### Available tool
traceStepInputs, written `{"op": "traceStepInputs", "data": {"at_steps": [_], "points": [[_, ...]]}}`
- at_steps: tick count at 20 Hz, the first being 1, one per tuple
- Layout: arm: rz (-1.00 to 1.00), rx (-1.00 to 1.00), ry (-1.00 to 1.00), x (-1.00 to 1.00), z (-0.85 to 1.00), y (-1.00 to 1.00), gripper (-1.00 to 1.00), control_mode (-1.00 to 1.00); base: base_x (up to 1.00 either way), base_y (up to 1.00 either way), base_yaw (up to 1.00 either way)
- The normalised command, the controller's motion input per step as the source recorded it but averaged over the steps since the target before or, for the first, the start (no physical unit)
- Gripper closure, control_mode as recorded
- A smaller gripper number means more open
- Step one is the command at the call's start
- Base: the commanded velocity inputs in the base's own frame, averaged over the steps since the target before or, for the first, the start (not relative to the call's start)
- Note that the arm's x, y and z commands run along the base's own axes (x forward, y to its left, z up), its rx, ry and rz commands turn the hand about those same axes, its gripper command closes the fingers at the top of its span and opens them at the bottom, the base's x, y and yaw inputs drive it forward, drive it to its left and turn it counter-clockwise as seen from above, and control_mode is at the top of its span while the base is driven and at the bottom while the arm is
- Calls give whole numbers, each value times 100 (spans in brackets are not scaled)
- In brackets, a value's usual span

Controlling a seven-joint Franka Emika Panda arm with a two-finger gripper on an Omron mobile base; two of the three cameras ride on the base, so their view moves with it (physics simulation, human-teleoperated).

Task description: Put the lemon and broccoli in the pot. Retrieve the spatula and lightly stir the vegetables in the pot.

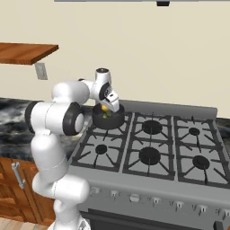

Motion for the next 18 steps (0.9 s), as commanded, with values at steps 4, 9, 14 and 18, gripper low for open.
{"op": "traceStepInputs", "data": {"at_steps": [4,9,14,18], "points": [[0,0,0,11,-24,-22,100,-100,0,0,0],[0,0,0,8,-21,-28,100,-100,0,0,0],[0,0,0,26,-18,-6,100,-100,0,0,0],[0,0,0,28,-16,0,100,-100,0,0,0]]}}
